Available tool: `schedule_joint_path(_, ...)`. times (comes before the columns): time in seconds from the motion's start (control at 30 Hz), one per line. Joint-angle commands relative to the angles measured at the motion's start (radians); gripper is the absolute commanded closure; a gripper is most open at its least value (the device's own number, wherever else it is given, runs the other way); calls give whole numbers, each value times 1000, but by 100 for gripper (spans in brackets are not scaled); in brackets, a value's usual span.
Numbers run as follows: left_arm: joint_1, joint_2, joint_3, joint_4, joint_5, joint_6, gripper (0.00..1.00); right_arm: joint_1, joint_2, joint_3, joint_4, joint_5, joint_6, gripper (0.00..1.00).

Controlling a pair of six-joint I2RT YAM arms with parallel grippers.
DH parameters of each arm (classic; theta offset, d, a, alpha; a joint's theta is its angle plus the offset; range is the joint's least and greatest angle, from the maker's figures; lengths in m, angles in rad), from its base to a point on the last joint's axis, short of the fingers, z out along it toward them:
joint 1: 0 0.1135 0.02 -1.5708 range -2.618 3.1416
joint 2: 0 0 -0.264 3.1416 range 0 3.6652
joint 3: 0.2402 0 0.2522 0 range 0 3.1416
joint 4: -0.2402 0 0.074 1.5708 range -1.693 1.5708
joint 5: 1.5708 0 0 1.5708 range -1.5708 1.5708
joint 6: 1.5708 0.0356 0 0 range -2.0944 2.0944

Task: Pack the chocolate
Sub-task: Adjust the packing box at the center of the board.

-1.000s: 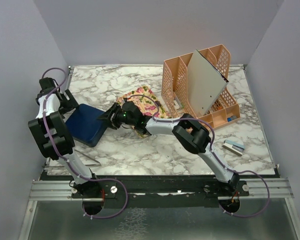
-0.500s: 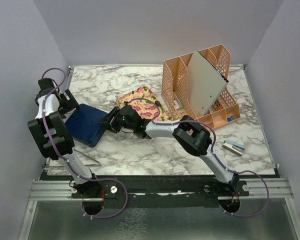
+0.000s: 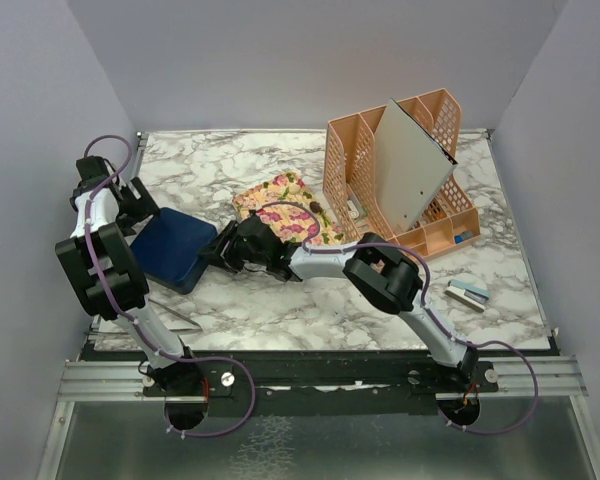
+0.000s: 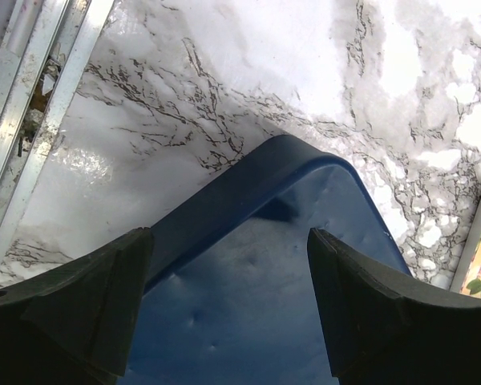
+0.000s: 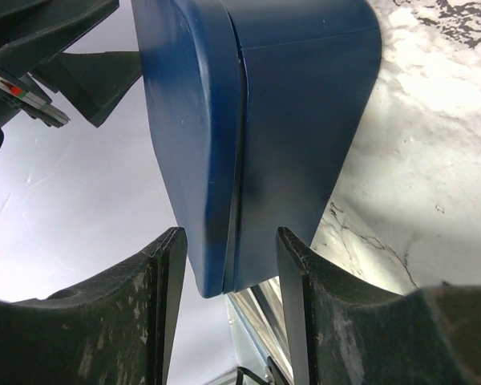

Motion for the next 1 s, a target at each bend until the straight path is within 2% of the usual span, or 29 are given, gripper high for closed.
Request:
schedule_joint_path(0.0, 6, -6, -12, 20, 38, -6, 16, 6, 30, 29, 36, 16, -23, 48)
schedule_joint_path(0.2, 6, -1, -26, 31, 47, -12, 16, 6, 21, 31, 73, 37, -72, 57)
schedule_joint_path(0.7, 6, -14, -39, 35, 52, -20, 16, 6, 43, 56, 56, 23, -70, 58)
schedule_joint_path(0.97, 6, -56, -82, 49, 142, -56, 20, -26, 84, 77, 127, -11, -97, 58)
